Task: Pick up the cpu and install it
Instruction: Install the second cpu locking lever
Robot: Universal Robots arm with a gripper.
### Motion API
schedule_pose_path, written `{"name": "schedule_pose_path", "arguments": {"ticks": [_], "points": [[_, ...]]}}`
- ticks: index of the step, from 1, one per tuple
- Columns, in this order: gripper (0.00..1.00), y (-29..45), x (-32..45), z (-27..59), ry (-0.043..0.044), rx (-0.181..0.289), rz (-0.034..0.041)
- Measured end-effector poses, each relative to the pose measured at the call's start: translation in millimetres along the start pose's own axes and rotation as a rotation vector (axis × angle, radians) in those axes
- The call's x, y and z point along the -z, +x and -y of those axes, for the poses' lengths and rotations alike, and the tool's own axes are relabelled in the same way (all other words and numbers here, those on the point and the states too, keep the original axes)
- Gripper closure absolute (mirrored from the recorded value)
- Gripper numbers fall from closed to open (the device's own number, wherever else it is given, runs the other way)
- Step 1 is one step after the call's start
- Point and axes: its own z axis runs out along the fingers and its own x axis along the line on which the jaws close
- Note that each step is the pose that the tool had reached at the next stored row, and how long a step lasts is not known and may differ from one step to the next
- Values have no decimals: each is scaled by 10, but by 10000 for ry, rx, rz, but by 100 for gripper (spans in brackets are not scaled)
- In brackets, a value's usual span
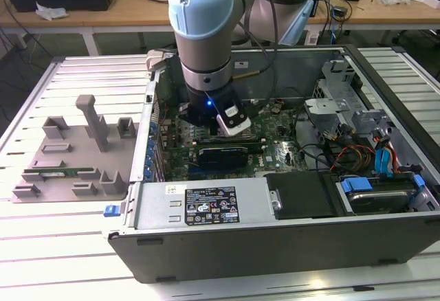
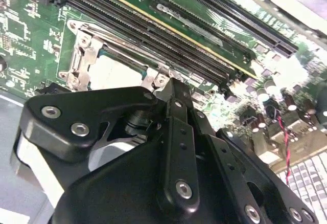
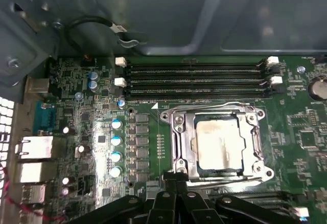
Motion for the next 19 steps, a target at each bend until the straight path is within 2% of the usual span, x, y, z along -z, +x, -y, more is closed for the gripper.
{"name": "schedule_pose_path", "arguments": {"ticks": [2,4,5,7,10,13,16,19], "points": [[89,-6,57,-24,212,5,7],[89,-44,54,-44,447,-21,20],[89,-60,51,-49,497,-30,24],[89,-121,43,-70,540,-52,31],[89,-230,27,-114,545,-73,35],[89,-353,-2,-204,553,-91,40],[89,-429,-26,-285,568,-96,41],[89,-465,-36,-329,587,-100,43]]}}
